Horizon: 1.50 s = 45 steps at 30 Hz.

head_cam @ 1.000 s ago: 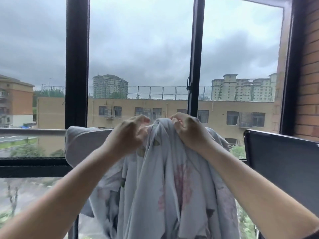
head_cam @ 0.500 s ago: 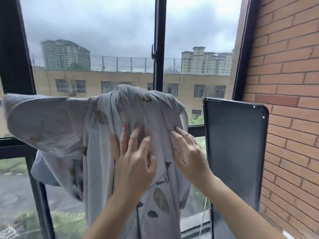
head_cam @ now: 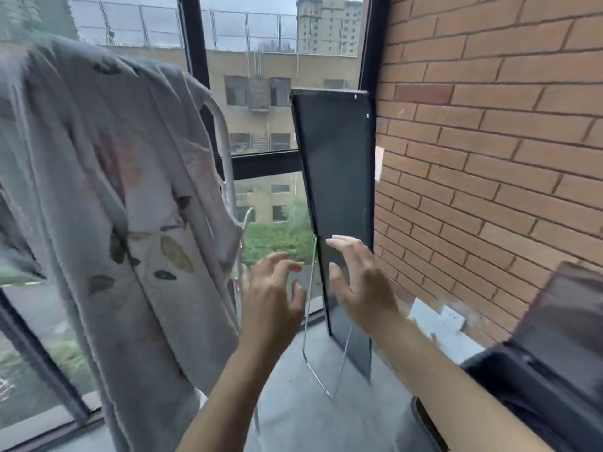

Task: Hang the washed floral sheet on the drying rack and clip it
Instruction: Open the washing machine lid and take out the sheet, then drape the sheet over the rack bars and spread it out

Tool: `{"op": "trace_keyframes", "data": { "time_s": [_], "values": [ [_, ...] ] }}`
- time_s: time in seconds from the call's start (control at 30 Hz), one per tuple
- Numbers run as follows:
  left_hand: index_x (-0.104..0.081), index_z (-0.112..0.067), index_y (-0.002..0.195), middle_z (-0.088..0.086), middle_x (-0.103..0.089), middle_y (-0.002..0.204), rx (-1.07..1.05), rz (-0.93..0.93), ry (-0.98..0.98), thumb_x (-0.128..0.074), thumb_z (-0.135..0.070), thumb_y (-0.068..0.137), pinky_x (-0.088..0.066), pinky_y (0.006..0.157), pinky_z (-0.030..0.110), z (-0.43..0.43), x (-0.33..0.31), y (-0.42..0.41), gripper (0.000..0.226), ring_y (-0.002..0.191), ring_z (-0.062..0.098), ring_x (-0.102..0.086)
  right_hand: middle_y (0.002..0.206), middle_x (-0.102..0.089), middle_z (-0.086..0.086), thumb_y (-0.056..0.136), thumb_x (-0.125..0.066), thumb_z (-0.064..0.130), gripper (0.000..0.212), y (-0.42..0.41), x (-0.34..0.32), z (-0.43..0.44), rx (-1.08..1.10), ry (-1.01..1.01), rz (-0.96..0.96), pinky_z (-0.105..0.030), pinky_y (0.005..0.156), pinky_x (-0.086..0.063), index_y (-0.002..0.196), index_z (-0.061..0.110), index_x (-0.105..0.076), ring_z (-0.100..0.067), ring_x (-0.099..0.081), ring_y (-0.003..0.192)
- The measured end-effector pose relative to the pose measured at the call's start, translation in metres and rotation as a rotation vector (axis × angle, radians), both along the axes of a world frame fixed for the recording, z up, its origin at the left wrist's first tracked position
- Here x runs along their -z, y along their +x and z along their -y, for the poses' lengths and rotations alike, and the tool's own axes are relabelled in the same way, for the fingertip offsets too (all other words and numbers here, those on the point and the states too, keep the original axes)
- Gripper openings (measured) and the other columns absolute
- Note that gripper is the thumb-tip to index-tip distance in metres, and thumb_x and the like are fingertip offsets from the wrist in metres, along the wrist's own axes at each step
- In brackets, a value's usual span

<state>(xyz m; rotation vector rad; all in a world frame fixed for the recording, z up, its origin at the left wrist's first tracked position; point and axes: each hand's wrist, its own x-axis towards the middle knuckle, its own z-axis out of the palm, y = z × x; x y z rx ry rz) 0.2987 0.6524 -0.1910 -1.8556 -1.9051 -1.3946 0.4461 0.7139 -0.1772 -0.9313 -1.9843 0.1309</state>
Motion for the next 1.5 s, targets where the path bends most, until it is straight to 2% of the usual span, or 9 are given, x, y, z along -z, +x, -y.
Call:
{"op": "trace_keyframes", "data": {
  "time_s": [0.37, 0.57, 0.67, 0.8, 1.03, 1.17, 1.33, 1.43, 1.5],
  "values": [
    [-0.063, -0.020, 0.093, -0.002, -0.060, 0.108, 0.348, 0.083, -0.172, -0.044, -0.026, 0.078, -0.036, 0.099, 0.056, -0.075, 0.050, 0.147, 0.025, 0.103, 0.021, -0.054, 0.128, -0.050, 0.002, 0.092, -0.038, 0.025, 0.039, 0.184, 0.057, 0.000, 0.407, -0.255, 0.077, -0.026, 0.099, -0.039, 0.127, 0.014, -0.050, -0.011, -0.044, 0.119],
    [-0.062, -0.023, 0.097, -0.006, -0.056, 0.110, 0.546, 0.016, -0.259, -0.048, -0.022, 0.084, -0.033, 0.102, 0.046, -0.099, 0.064, 0.247, 0.019, 0.107, 0.018, -0.050, 0.133, -0.044, 0.008, 0.097, -0.044, 0.019, 0.033, 0.296, 0.063, 0.012, 0.648, -0.352, 0.078, -0.023, 0.090, -0.035, 0.130, 0.020, -0.047, -0.009, -0.043, 0.120],
    [-0.061, -0.023, 0.098, -0.006, -0.054, 0.112, 0.594, -0.022, -0.268, -0.051, -0.018, 0.087, -0.029, 0.106, 0.042, -0.107, 0.066, 0.298, 0.015, 0.109, 0.017, -0.048, 0.133, -0.045, 0.007, 0.096, -0.045, 0.020, 0.034, 0.349, 0.068, 0.014, 0.740, -0.368, 0.077, -0.030, 0.096, -0.038, 0.130, 0.021, -0.048, -0.012, -0.043, 0.122],
    [-0.060, -0.023, 0.098, -0.007, -0.054, 0.111, 0.631, -0.123, -0.253, -0.050, -0.017, 0.088, -0.019, 0.098, 0.028, -0.113, 0.071, 0.375, 0.015, 0.108, 0.017, -0.048, 0.132, -0.048, 0.003, 0.092, -0.048, 0.016, 0.034, 0.433, 0.075, 0.011, 0.784, -0.365, 0.183, -0.035, 0.099, -0.039, 0.126, 0.018, -0.052, -0.017, -0.044, 0.122],
    [-0.061, -0.022, 0.112, -0.002, -0.055, 0.118, 0.683, -0.341, -0.288, -0.052, -0.018, 0.087, -0.032, 0.099, 0.038, -0.128, 0.067, 0.505, 0.027, 0.115, 0.022, -0.048, 0.141, -0.041, 0.000, 0.090, -0.052, 0.016, 0.047, 0.569, 0.070, -0.011, 0.988, -0.358, 0.351, -0.044, 0.101, -0.033, 0.135, 0.022, -0.041, -0.024, -0.042, 0.126],
    [-0.059, -0.022, 0.119, -0.001, -0.055, 0.123, 0.685, -0.417, -0.283, -0.050, -0.016, 0.085, -0.034, 0.099, 0.039, -0.141, 0.057, 0.558, 0.035, 0.115, 0.023, -0.048, 0.142, -0.044, -0.003, 0.093, -0.047, 0.019, 0.047, 0.617, 0.073, -0.018, 1.107, -0.500, 0.465, -0.048, 0.107, -0.029, 0.138, 0.022, -0.037, -0.026, -0.043, 0.127],
    [-0.049, -0.023, 0.131, 0.000, -0.048, 0.134, 0.732, -0.509, -0.279, -0.051, -0.017, 0.085, -0.031, 0.104, 0.041, -0.153, 0.054, 0.594, 0.046, 0.124, 0.023, -0.043, 0.126, -0.061, -0.005, 0.096, -0.044, 0.019, 0.036, 0.636, 0.073, -0.014, 1.026, -0.581, 0.443, -0.038, 0.091, -0.045, 0.131, 0.021, -0.049, -0.029, -0.056, 0.113],
    [-0.045, -0.024, 0.136, -0.001, -0.044, 0.140, 0.758, -0.523, -0.254, -0.055, -0.018, 0.085, -0.028, 0.109, 0.044, -0.156, 0.057, 0.593, 0.052, 0.130, 0.022, -0.038, 0.117, -0.064, -0.005, 0.093, -0.050, 0.014, 0.035, 0.623, 0.067, -0.005, 0.794, -0.672, 0.369, -0.027, 0.076, -0.046, 0.126, 0.022, -0.056, -0.028, -0.061, 0.101],
    [-0.046, -0.025, 0.134, -0.002, -0.045, 0.139, 0.749, -0.545, -0.260, -0.055, -0.019, 0.086, -0.028, 0.108, 0.045, -0.160, 0.059, 0.586, 0.050, 0.129, 0.020, -0.039, 0.124, -0.060, -0.005, 0.088, -0.053, 0.011, 0.044, 0.610, 0.064, 0.003, 0.618, -0.794, 0.340, -0.029, 0.083, -0.048, 0.131, 0.023, -0.052, -0.026, -0.059, 0.105]
  ]
}}
